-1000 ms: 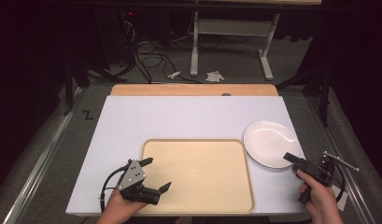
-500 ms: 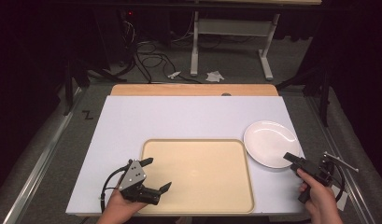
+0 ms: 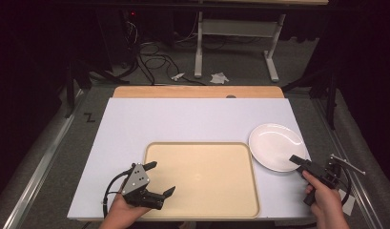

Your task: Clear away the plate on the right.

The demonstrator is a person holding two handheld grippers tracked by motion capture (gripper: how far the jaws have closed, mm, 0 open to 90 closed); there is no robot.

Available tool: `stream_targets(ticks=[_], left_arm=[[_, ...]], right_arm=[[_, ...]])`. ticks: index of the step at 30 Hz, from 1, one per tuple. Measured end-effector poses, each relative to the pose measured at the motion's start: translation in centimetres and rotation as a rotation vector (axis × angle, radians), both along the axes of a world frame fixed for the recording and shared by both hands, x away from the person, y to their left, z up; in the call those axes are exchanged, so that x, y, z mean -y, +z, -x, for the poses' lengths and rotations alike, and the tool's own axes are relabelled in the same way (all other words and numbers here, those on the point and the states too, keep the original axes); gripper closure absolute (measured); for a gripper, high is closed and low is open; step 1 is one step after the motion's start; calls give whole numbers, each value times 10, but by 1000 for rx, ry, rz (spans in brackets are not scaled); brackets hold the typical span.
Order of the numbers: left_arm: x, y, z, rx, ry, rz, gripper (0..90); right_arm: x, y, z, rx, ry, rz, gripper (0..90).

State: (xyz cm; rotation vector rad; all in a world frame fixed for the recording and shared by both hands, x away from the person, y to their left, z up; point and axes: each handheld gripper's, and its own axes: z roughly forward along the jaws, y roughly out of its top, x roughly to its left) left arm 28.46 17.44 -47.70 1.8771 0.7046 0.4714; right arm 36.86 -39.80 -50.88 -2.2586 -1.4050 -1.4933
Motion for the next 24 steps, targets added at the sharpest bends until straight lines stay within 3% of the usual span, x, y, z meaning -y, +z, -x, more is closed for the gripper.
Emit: stream_targets(ticks=[13,24], left_arm=[[2,-1,0,3,-9,-3,25],[1,1,1,15,-8,2,30]], right_arm=[[3,-3,-5,-12,-40,0,412],[5,-6,-2,-36,-62,49,660]])
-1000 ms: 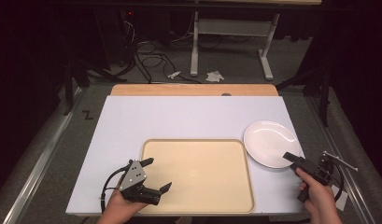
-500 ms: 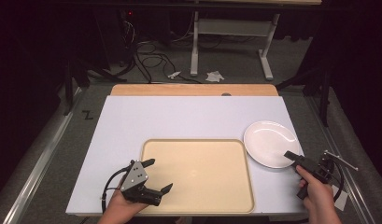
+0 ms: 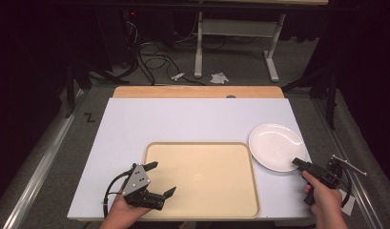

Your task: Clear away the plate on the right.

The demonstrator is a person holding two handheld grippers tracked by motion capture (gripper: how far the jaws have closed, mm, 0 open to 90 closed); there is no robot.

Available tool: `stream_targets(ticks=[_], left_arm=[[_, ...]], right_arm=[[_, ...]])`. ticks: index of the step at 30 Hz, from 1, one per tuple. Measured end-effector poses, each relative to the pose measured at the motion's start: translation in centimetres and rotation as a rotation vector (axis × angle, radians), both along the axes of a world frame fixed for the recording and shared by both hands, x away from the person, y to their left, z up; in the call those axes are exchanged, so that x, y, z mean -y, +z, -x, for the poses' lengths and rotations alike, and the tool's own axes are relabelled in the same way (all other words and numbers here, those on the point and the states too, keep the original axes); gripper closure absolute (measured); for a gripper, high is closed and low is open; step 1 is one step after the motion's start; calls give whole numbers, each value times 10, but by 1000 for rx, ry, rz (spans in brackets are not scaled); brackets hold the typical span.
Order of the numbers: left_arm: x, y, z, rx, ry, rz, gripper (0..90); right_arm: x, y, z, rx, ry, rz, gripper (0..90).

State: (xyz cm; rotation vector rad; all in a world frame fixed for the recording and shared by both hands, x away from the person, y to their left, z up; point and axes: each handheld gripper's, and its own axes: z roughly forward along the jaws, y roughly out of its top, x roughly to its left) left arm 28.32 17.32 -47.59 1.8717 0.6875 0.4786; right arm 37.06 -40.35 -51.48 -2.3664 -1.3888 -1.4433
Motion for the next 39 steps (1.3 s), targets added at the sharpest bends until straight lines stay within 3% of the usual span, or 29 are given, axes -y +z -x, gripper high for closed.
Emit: stream_targets(ticks=[5,9,15,19,22,39], left_arm=[[0,0,0,1,0,0,30],[0,0,0,2,-3,-1,31],[0,1,0,3,-2,-1,31],[0,1,0,3,-1,-4,32],[0,0,0,2,-2,-4,32],[-1,1,0,5,1,-4,32]], right_arm=[[3,-3,1,-10,-22,-14,735],[5,-8,2,-16,-51,-67,813],[7,-10,2,-29,-86,-133,849],[7,-8,3,-23,-100,-146,865],[10,-4,5,10,-126,-170,891],[14,8,9,54,-131,-147,891]])
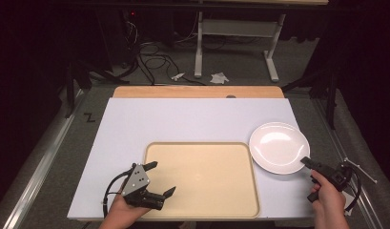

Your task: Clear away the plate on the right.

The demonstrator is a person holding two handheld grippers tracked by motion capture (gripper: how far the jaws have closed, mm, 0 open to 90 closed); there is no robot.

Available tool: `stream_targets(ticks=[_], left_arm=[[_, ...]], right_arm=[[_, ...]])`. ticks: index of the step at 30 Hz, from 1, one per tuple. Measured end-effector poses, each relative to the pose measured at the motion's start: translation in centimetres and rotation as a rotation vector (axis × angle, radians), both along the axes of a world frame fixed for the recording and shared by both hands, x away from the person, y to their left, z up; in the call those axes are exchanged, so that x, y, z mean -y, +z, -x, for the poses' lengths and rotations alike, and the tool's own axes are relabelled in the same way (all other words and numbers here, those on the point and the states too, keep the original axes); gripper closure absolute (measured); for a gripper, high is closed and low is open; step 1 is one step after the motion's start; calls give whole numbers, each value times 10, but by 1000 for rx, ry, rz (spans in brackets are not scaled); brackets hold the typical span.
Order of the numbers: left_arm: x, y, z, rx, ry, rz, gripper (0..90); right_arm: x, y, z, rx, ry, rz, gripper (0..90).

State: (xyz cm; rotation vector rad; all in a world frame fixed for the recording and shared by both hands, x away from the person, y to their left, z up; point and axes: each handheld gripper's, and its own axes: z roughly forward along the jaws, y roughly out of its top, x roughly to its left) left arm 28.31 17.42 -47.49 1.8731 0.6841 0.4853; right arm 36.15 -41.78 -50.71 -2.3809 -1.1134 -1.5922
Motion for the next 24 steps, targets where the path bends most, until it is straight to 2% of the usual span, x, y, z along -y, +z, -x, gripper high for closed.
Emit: stream_targets(ticks=[8,12,24], left_arm=[[-1,0,0,1,0,5,32],[-1,1,0,4,4,6,32],[-2,1,0,6,6,7,32]], right_arm=[[2,7,4,38,-2,-12,891],[0,10,4,63,26,4,891],[-9,16,4,97,76,-8,891]])
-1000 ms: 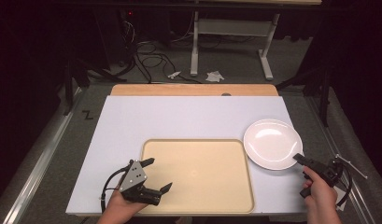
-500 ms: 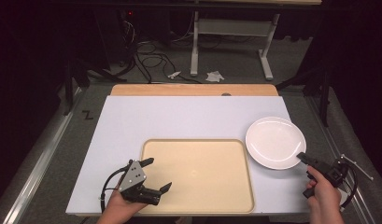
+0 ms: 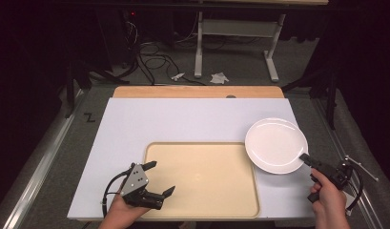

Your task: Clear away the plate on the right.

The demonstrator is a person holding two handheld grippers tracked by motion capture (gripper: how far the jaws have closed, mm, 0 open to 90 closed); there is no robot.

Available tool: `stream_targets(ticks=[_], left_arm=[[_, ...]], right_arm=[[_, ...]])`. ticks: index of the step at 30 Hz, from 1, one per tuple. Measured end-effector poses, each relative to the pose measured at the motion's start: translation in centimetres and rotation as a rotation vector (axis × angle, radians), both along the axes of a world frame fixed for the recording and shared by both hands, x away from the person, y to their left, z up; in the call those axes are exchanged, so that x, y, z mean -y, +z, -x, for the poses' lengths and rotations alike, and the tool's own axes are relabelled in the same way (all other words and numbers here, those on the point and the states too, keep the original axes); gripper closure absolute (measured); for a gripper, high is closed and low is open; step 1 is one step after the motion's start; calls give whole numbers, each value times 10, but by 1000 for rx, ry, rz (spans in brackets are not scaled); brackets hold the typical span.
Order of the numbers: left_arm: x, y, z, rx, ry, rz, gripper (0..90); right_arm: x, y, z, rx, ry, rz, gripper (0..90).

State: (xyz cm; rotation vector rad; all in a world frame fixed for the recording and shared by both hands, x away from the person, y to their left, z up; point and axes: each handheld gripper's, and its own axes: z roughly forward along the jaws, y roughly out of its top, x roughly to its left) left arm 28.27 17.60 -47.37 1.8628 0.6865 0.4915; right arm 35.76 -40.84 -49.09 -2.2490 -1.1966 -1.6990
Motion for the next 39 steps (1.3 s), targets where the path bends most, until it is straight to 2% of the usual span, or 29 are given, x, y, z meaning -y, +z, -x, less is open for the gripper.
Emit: stream_targets(ticks=[8,12,20,23,28,32,39], left_arm=[[1,-1,-1,-2,3,2,31],[1,-1,-1,-1,3,1,31],[-2,-1,-1,-1,15,15,31],[-4,-1,-1,2,21,18,30],[-6,0,-1,6,30,29,27],[-7,1,-1,8,31,30,27],[-8,0,-2,10,39,36,22]], right_arm=[[-6,3,0,15,22,-5,890],[-11,7,-1,28,40,5,891],[-17,15,-5,24,61,31,890],[-20,19,-8,29,73,27,891],[-29,26,-14,35,87,35,890],[-39,29,-19,44,105,24,891],[-59,26,-27,48,143,10,890]])
